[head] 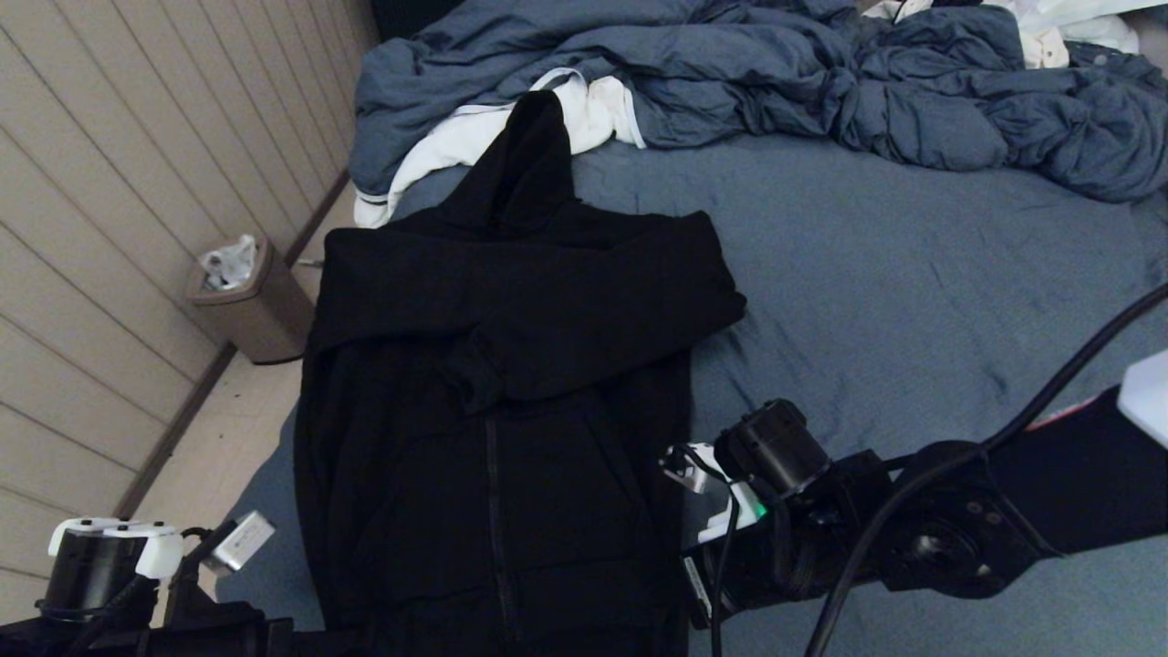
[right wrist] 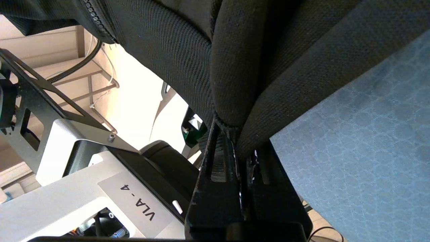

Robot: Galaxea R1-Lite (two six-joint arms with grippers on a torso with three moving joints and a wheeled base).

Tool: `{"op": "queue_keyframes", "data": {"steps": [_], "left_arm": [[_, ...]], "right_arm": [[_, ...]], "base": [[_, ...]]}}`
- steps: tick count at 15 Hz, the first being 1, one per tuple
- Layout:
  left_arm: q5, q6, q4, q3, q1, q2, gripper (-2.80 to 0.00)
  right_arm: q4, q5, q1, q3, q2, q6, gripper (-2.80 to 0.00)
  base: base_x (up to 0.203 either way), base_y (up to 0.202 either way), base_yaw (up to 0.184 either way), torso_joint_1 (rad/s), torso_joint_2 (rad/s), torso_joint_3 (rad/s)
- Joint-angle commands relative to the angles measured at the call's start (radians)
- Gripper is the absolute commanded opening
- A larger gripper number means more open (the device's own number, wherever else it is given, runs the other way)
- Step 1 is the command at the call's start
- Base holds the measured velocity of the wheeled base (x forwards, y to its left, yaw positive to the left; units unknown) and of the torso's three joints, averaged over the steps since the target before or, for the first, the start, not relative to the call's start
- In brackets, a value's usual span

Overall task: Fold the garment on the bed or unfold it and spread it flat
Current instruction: Fold the black sweatshirt

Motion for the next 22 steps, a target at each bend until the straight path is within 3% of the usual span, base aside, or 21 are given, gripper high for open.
{"op": "queue_keyframes", "data": {"steps": [1, 5, 11, 15, 17, 19, 20, 22], "left_arm": [[-0.004, -0.001, -0.006, 0.007, 0.0, -0.004, -2.8], [-0.005, -0.006, 0.007, 0.04, -0.011, -0.111, -2.8], [0.0, -0.007, 0.2, 0.045, -0.039, -0.28, -2.8], [0.0, -0.004, 0.513, -0.012, -0.058, -0.505, -2.8], [0.0, -0.004, 0.719, -0.066, -0.073, -0.652, -2.8], [-0.005, -0.004, 0.994, -0.187, -0.085, -0.786, -2.8], [-0.008, -0.004, 1.07, -0.246, -0.088, -0.811, -2.8], [-0.007, -0.009, 1.12, -0.343, -0.091, -0.815, -2.8]], "right_arm": [[0.001, 0.003, 0.001, 0.001, -0.002, 0.001, -2.8], [0.011, 0.008, -0.007, 0.066, -0.101, 0.006, -2.8], [0.013, 0.003, 0.038, 0.304, -0.294, 0.023, -2.8], [0.032, 0.003, 0.09, 0.387, -0.367, 0.031, -2.8], [0.033, 0.003, 0.118, 0.402, -0.4, 0.061, -2.8], [0.032, 0.001, 0.125, 0.398, -0.407, 0.067, -2.8], [0.032, 0.001, 0.125, 0.389, -0.409, 0.067, -2.8], [0.035, -0.016, 0.118, 0.343, -0.427, 0.067, -2.8]], "base": [[0.0, 0.0, 0.0, 0.0, 0.0, 0.0], [0.0, 0.0, 0.0, 0.0, 0.0, 0.0], [0.0, 0.0, 0.0, 0.0, 0.0, 0.0], [0.0, 0.0, 0.0, 0.0, 0.0, 0.0], [0.0, 0.0, 0.0, 0.0, 0.0, 0.0], [0.0, 0.0, 0.0, 0.0, 0.0, 0.0], [0.0, 0.0, 0.0, 0.0, 0.0, 0.0], [0.0, 0.0, 0.0, 0.0, 0.0, 0.0]]}}
